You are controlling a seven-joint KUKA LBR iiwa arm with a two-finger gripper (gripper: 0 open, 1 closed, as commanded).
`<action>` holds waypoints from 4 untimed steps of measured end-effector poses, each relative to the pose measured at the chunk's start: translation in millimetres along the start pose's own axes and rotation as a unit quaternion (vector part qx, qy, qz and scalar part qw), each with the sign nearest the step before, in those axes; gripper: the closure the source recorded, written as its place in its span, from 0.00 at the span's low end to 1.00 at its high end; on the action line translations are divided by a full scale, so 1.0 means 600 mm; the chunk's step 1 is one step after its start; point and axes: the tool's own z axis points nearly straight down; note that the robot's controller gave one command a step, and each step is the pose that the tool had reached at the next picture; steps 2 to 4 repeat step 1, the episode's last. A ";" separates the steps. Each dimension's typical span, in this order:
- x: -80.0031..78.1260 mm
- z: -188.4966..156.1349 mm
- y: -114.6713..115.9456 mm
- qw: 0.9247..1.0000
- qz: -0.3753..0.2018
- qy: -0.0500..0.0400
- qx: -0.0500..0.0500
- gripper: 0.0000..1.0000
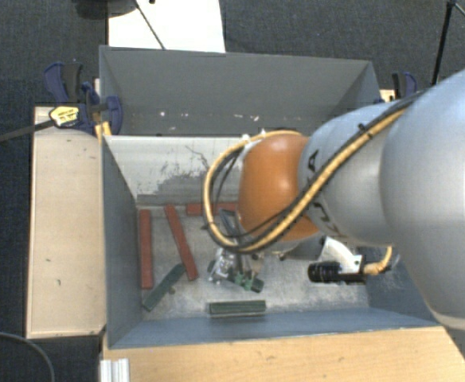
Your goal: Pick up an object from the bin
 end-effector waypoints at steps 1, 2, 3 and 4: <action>-0.001 -0.025 0.001 1.000 0.000 -0.002 -0.002 1.00; -0.001 -0.025 0.001 1.000 0.000 -0.002 -0.002 1.00; -0.001 -0.025 0.001 1.000 0.000 -0.002 -0.002 1.00; -0.001 -0.025 0.001 1.000 0.000 -0.002 -0.002 1.00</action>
Offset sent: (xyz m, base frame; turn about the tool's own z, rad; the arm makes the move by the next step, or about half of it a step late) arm 0.0001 0.0000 0.0191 0.0000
